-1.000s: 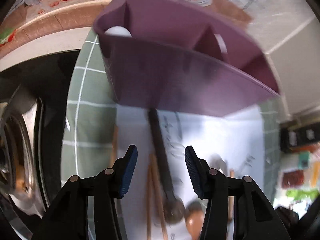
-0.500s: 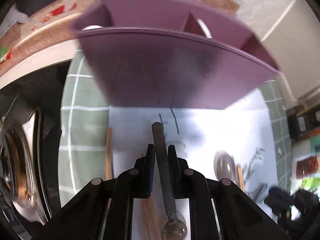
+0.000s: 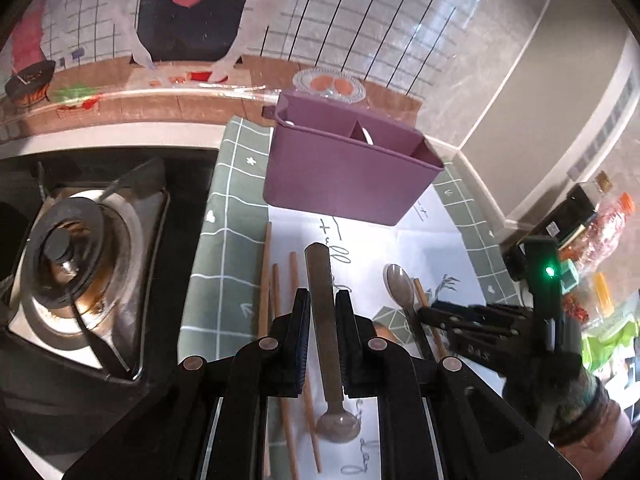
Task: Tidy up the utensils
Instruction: 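Lift the chopstick with the right tool while the left tool lifts the black-handled spoon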
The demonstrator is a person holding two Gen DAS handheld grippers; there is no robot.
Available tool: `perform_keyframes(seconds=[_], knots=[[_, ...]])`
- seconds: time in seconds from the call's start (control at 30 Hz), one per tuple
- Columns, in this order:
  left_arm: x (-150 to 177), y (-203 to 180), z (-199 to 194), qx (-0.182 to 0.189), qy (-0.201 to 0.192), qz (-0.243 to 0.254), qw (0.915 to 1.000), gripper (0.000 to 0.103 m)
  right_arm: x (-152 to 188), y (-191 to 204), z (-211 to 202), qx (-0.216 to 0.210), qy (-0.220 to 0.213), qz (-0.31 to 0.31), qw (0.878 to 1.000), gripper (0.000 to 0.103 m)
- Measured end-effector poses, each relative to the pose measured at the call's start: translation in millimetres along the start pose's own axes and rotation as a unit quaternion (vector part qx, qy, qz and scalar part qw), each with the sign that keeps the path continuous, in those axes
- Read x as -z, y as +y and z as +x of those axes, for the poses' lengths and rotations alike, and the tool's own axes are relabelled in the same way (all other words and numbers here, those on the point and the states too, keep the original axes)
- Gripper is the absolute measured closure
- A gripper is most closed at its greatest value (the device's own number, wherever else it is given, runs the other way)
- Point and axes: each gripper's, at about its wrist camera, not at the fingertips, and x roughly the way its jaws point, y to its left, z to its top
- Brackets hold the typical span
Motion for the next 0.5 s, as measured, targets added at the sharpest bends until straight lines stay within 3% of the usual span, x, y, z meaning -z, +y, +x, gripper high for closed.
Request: perform_keyframes(seconds=[0.07,0.1,0.17,0.5], knots=[[4,0,-8,0.001,-0.006,0.005,1.0000,0.090,0,5,1,0.008,0.002,-0.010,1.000,0.082],[6,0,-11,0.004,-0.007,0.004,1.0000,0.090,1,8,1,0.007,0.005,-0.016,1.000,0.092],[7,-1,-15,0.006,-0.009,0.007,0.9999,0.090,3,10,-2,-0.017,0.008,-0.011,1.000,0.097],[11,-3,-34,0.011,-0.021,0.029,0.9993,0.091,16,32,-65,-0.006,-0.067,-0.031,0.997,0.097]])
